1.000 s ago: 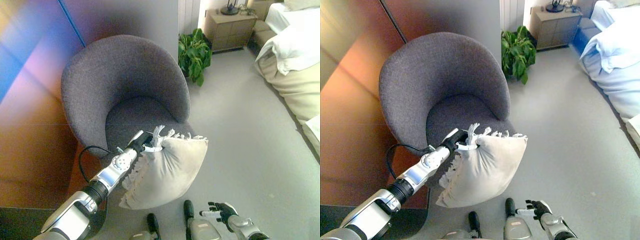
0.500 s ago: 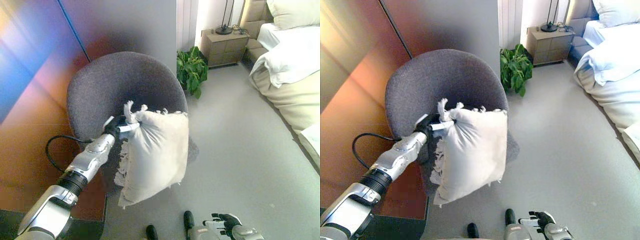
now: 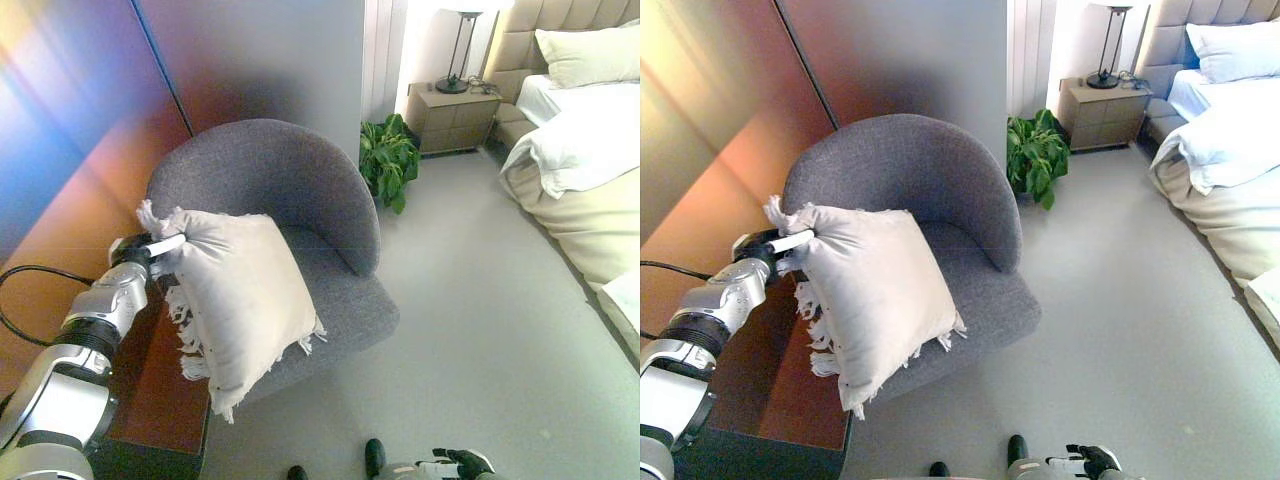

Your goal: Pick up the pillow and put it on the sofa.

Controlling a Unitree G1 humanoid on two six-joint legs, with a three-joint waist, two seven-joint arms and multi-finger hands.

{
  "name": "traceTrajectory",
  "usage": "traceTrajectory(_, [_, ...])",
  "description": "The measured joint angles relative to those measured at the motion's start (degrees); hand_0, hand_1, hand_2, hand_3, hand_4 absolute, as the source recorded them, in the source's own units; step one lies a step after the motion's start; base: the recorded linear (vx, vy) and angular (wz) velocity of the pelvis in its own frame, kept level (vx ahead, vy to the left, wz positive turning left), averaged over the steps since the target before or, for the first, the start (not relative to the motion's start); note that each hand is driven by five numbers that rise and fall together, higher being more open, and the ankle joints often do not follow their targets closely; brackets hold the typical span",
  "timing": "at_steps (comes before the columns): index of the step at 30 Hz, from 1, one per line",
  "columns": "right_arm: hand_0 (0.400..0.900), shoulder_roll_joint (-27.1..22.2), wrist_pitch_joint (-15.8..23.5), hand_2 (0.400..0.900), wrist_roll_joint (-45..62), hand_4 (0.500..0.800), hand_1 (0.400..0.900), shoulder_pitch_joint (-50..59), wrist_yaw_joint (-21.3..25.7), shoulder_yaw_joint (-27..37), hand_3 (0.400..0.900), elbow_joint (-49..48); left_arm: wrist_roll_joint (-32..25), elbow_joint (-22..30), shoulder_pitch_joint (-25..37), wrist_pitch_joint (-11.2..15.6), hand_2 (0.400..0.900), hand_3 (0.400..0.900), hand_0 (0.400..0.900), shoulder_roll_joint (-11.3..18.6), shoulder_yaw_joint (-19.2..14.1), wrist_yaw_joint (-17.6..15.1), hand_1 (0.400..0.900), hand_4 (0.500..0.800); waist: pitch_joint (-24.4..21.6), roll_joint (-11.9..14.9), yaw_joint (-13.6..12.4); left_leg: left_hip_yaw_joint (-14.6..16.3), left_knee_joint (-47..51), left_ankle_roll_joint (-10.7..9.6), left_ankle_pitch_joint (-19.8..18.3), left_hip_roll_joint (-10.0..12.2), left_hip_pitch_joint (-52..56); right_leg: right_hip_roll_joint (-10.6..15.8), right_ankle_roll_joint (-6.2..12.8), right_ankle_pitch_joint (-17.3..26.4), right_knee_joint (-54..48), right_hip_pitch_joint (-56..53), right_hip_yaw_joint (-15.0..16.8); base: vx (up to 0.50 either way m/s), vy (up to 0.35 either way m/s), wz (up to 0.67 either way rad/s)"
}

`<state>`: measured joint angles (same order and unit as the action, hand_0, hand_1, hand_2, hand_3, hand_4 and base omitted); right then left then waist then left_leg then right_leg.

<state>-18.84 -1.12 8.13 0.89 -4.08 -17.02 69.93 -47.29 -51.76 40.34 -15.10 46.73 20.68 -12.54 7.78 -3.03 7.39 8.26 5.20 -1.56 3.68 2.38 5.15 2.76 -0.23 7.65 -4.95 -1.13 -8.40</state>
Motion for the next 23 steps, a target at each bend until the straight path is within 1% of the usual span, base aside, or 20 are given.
traceTrajectory(2, [0.9, 0.0, 0.44, 0.9, 0.0, 0.8, 0.9, -0.75, -0.01, -0.04, 0.9, -0.05, -0.01, -0.15, 0.25, -0.27, 0.9, 0.9, 0.9, 0.71, -0.01, -0.1, 0.9, 0.8, -0.22, 0.37, -0.07, -0.03, 0.01, 0.0, -0.03, -0.01, -0.1, 0.01, 0.03, -0.05, 0.01, 0.08, -0.02, 0.0, 0.0, 0.0])
traceTrajectory(5, [0.9, -0.02, 0.45, 0.9, 0.0, 0.8, 0.9, -1.66, -0.06, -0.11, 0.9, 0.06, 0.29, -0.16, 2.55, -0.27, 0.9, 0.9, 0.9, 1.17, -0.05, -0.4, 0.9, 0.8, -0.42, 0.71, -0.22, -0.08, 0.01, 0.01, -0.04, -0.03, -0.19, 0.06, 0.05, -0.07, 0.04, 0.14, -0.06, 0.0, 0.004, 0.03])
traceTrajectory(13, [0.9, -0.03, 0.45, 0.9, -0.01, 0.8, 0.9, -1.99, -0.07, -0.16, 0.9, 0.37, 0.35, -0.16, 8.32, -0.24, 0.9, 0.9, 0.9, 1.79, -0.04, -0.63, 0.9, 0.8, -0.9, 0.41, 0.11, -0.12, 0.02, 0.0, -0.05, -0.02, -0.18, 0.05, 0.04, -0.06, 0.04, 0.11, -0.1, 0.01, 0.003, 0.01])
traceTrajectory(19, [0.9, -0.39, 0.45, 0.9, -0.11, 0.8, 0.9, -2.08, -0.02, -0.16, 0.9, 1.48, 0.39, -0.11, 8.87, -0.11, 0.9, 0.9, 0.9, 1.79, -0.04, -0.04, 0.9, 0.8, -2.3, -0.68, 0.17, -0.08, 0.02, -0.11, -0.12, 0.03, -0.07, -0.03, 0.04, -0.11, 0.04, 0.03, -0.08, 0.0, 0.0, 0.0])
traceTrajectory(23, [0.9, -0.51, 0.45, 0.9, -0.11, 0.8, 0.9, -2.13, -0.02, -0.16, 0.9, 1.53, 0.39, -0.11, 8.87, -0.13, 0.9, 0.9, 0.9, 1.79, -0.04, 0.24, 0.9, 0.8, -2.61, -0.93, 0.09, -0.14, 0.02, -0.2, -0.18, 0.03, -0.06, -0.02, 0.04, -0.12, 0.05, 0.0, -0.13, 0.0, 0.0, 0.0])
